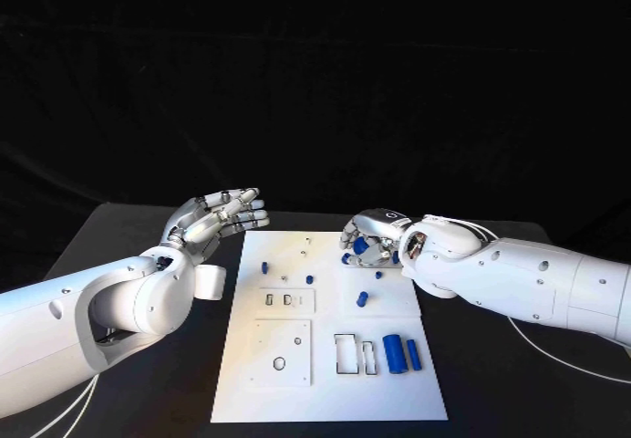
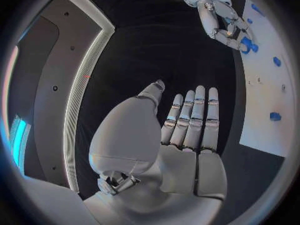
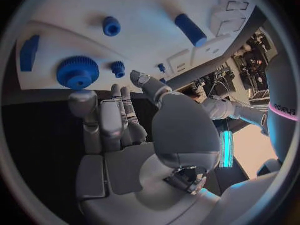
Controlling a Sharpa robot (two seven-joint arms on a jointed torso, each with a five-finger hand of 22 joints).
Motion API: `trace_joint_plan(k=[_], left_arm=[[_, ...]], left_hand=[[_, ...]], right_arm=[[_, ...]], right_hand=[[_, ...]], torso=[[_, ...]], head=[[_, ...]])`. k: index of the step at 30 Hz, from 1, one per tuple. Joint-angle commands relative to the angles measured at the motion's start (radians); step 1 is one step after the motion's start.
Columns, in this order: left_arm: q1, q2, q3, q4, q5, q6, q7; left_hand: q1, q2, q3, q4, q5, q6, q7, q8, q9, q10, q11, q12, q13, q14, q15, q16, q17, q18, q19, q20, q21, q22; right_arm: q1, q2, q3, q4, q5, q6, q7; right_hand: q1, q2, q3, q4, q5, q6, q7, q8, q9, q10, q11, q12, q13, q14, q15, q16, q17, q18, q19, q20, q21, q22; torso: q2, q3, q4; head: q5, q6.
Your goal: Assemble the parts on the task board
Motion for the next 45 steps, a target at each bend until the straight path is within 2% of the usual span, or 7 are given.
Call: trace_joint_plan(k=[1, 11, 19, 36, 45], left_arm=[[0.002, 0.001, 0.001, 0.004, 0.006, 0.031, 0.002], [0.002, -0.003, 0.001, 0.003, 0.006, 0.034, -0.002], [0.002, -0.005, 0.001, 0.002, 0.006, 0.035, -0.007], [0.002, -0.005, 0.001, 0.002, 0.006, 0.039, -0.015], [0.002, -0.007, 0.001, 0.002, 0.006, 0.037, -0.022]], left_hand=[[-0.002, -0.004, -0.001, 0.0, -0.007, 0.007, 0.037, -0.001, -0.001, 0.002, 0.003, -0.004, 0.0, 0.0, 0.003, -0.003, 0.001, 0.011, 0.002, 0.0, -0.001, -0.001], [-0.004, -0.004, -0.001, 0.001, -0.008, 0.006, 0.037, -0.001, -0.001, 0.002, 0.004, -0.005, 0.0, 0.0, 0.003, -0.004, 0.002, 0.011, 0.002, 0.001, -0.001, -0.001], [-0.006, -0.004, -0.002, 0.002, -0.01, 0.006, 0.037, -0.001, -0.001, 0.002, 0.004, -0.007, 0.0, -0.001, 0.003, -0.005, 0.002, 0.01, 0.002, 0.001, -0.002, -0.002], [-0.008, -0.003, -0.004, 0.003, -0.014, 0.003, 0.038, -0.001, -0.001, 0.001, 0.005, -0.01, 0.0, -0.002, 0.004, -0.006, 0.003, 0.01, 0.002, 0.001, -0.003, -0.003], [-0.009, -0.003, -0.005, 0.003, -0.017, 0.002, 0.039, -0.002, -0.001, 0.001, 0.005, -0.011, 0.0, -0.002, 0.004, -0.006, 0.003, 0.01, 0.001, 0.001, -0.003, -0.004]], right_arm=[[0.001, 0.002, 0.001, 0.001, -0.079, 0.045, -0.067], [0.001, 0.002, 0.001, 0.003, -0.122, 0.047, -0.104], [0.001, 0.004, 0.001, 0.009, -0.118, 0.055, -0.097], [0.001, 0.013, 0.001, 0.011, -0.092, 0.042, -0.086], [0.001, 0.018, 0.002, 0.011, -0.08, 0.043, -0.082]], right_hand=[[-0.007, -0.006, -0.004, 0.005, -0.005, -0.004, 0.004, -0.006, 0.003, -0.008, 0.001, 0.0, 0.0, 0.03, 0.005, 0.022, 0.02, -0.012, 0.013, 0.001, 0.022, 0.031], [-0.003, -0.009, -0.017, 0.009, -0.005, -0.006, 0.006, -0.01, 0.01, -0.026, 0.003, 0.003, 0.002, 0.032, 0.008, 0.053, 0.044, -0.019, 0.03, 0.005, 0.061, 0.085], [0.004, 0.001, -0.014, 0.014, -0.003, 0.001, 0.003, -0.01, 0.017, -0.012, 0.001, 0.014, 0.008, 0.036, 0.007, 0.08, 0.068, -0.026, 0.047, 0.005, 0.093, 0.13], [0.004, 0.013, 0.001, 0.03, 0.002, 0.0, 0.0, -0.015, 0.026, 0.019, -0.004, 0.027, 0.016, 0.041, 0.004, 0.116, 0.101, -0.037, 0.072, 0.004, 0.139, 0.198], [0.001, 0.014, 0.03, 0.045, -0.001, 0.01, -0.01, -0.009, 0.043, 0.076, -0.015, 0.038, 0.029, 0.043, -0.003, 0.14, 0.118, -0.044, 0.088, -0.004, 0.171, 0.246]], torso=[[0.009, -0.0008, 0.0018], [0.017, 0.0012, 0.0003], [0.025, 0.0, 0.0003], [0.035, -0.0007, 0.0012], [0.037, -0.0013, 0.0006]], head=[[0.0, 0.0], [-0.001, 0.002], [-0.001, 0.006], [-0.003, 0.005], [-0.003, 0.005]])
